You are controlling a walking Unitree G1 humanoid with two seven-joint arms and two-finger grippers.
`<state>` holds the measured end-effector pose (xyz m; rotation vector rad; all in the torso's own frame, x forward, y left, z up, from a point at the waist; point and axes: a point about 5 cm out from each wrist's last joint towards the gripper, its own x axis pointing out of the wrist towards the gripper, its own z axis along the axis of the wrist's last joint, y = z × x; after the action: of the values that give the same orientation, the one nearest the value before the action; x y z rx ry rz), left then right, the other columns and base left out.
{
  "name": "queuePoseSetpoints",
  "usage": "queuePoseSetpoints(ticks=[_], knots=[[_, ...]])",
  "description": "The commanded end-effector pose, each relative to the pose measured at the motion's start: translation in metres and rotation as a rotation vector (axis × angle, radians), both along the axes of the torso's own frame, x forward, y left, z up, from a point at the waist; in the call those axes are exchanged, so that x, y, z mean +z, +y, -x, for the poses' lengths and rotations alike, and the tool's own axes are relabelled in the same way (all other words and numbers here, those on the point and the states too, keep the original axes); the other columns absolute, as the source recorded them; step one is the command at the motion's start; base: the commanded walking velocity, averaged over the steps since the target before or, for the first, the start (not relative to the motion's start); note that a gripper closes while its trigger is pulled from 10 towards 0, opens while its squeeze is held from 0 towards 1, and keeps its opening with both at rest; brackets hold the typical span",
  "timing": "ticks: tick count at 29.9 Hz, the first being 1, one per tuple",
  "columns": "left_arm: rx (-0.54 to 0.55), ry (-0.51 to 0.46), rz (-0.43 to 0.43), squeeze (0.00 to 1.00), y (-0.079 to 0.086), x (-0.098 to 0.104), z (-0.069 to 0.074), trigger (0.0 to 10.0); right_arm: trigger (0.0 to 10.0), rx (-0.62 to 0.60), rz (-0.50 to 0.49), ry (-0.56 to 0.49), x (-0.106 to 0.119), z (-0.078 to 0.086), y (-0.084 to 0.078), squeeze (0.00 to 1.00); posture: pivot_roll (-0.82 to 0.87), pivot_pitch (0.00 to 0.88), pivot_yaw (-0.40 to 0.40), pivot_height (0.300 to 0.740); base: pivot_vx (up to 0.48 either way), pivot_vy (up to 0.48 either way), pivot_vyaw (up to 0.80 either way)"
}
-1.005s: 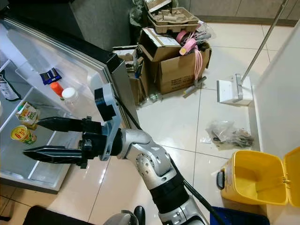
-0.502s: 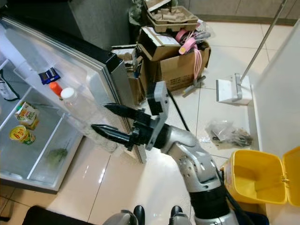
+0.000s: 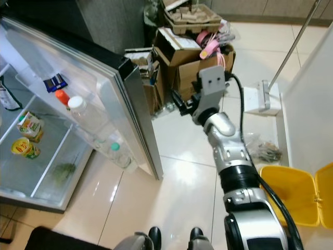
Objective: Restocking fridge
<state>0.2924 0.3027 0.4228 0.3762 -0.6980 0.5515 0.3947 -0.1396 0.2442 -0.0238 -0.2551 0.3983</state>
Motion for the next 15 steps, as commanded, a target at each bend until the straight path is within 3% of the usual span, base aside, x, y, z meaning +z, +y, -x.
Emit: queuePoseSetpoints(ticks=[1,10,13,15], knots=[[-0.003,-0.016,0.020,0.00,0.000,0.003,0.002,10.0,10.0,-0.023,0.036,0.026,-0.006,-0.007,0.010,0.00,0.11,0.385,0.156,0.737,0.000,0.000,0.00],[-0.026,-0.045,-0.006,0.00,-0.009,0.014,0.008,10.0,10.0,-0.048,0.035,0.061,-0.008,-0.018,0.035,0.00,0.15,0.392,0.161,0.737,0.000,0.000,0.00],[-0.027,-0.044,-0.016,0.00,-0.009,0.015,0.010,10.0,10.0,0.157,-0.013,0.114,-0.012,-0.013,0.073,0.00,0.16,0.387,0.161,0.737,0.000,0.000,0.00],[-0.026,-0.044,-0.017,0.00,-0.008,0.015,0.011,10.0,10.0,0.213,-0.019,0.112,-0.011,-0.011,0.082,0.00,0.16,0.386,0.159,0.737,0.000,0.000,0.00]])
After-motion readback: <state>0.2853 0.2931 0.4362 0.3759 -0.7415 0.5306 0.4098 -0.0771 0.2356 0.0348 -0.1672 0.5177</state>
